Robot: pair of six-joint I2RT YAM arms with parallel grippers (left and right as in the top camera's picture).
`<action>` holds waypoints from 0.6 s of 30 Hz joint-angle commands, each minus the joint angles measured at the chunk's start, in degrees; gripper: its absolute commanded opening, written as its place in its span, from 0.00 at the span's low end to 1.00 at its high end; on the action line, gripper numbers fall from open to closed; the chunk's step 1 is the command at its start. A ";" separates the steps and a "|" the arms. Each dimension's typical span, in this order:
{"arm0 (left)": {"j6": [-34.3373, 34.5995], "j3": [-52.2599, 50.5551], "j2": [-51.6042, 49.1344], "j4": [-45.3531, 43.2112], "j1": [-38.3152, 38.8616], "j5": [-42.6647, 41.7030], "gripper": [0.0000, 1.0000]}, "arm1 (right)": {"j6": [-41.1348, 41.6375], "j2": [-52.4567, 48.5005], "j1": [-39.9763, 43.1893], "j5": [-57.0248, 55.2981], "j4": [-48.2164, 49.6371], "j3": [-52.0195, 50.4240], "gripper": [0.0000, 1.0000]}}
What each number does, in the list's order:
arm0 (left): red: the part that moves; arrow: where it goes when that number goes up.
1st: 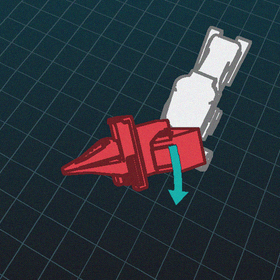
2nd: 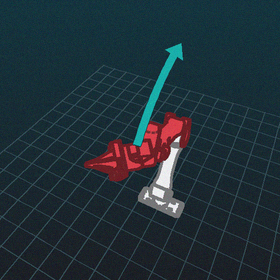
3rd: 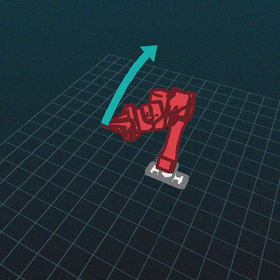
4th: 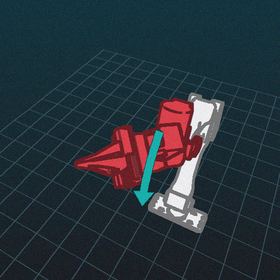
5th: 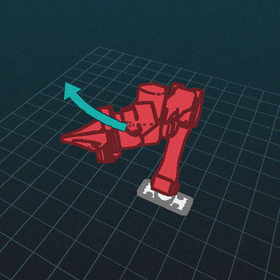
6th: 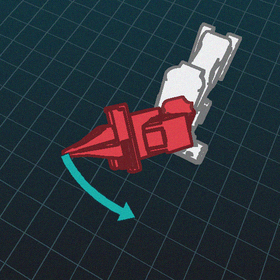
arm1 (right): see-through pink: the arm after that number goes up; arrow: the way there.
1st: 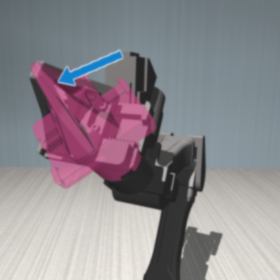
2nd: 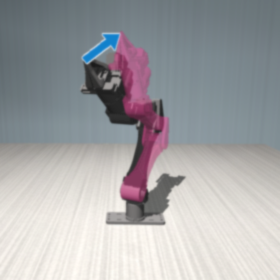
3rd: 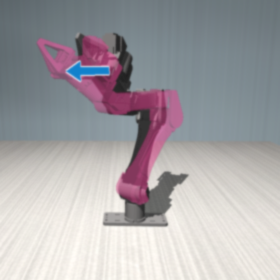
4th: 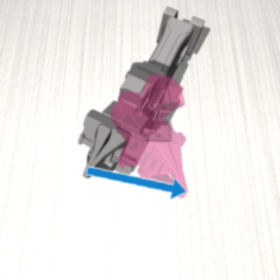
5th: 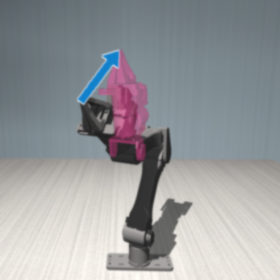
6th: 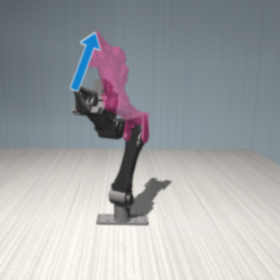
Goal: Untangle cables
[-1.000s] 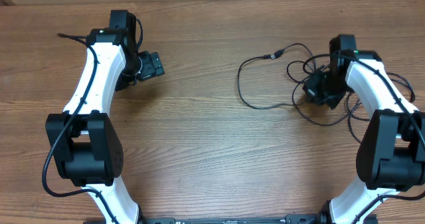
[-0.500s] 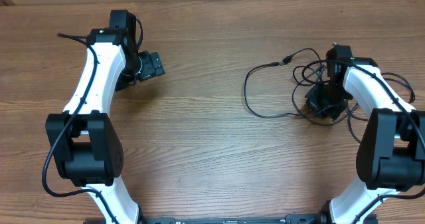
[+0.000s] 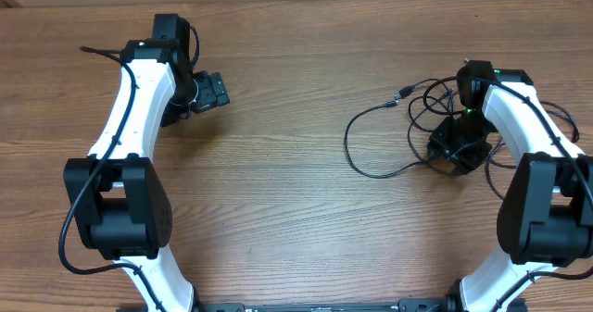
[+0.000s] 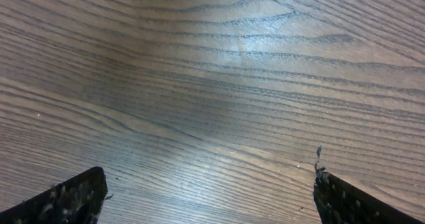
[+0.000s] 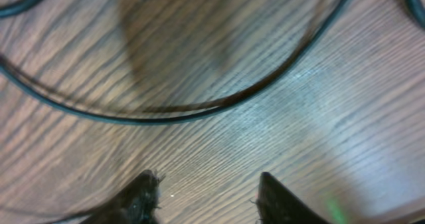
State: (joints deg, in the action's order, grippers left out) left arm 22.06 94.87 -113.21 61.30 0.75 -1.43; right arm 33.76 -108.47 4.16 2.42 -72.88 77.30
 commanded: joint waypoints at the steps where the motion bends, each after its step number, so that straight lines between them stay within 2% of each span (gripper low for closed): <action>1: -0.68 0.42 0.07 -0.04 0.39 0.55 1.00 | -1.29 1.09 0.04 -0.87 0.17 1.11 0.66; 3: -0.68 0.42 0.07 -0.04 0.39 0.55 1.00 | -1.81 1.09 0.02 -0.33 0.61 1.11 0.78; 6: -0.68 0.42 0.07 -0.04 0.39 0.55 0.99 | -6.27 1.09 0.02 2.54 2.86 1.11 0.79; 9: -0.68 0.42 0.07 -0.04 0.39 0.55 1.00 | -10.62 1.09 0.02 7.50 6.91 1.09 0.97; 10: -0.68 0.42 0.07 -0.04 0.39 0.55 0.99 | -11.98 1.09 0.02 9.22 8.59 1.07 1.00; 18: -0.68 0.42 0.09 -0.04 0.39 0.55 1.00 | -13.29 1.09 0.04 10.08 25.31 0.00 1.00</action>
State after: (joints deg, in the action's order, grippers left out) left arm 22.06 94.87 -113.21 61.28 0.75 -1.41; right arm 22.11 -108.47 4.14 11.38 -50.22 77.30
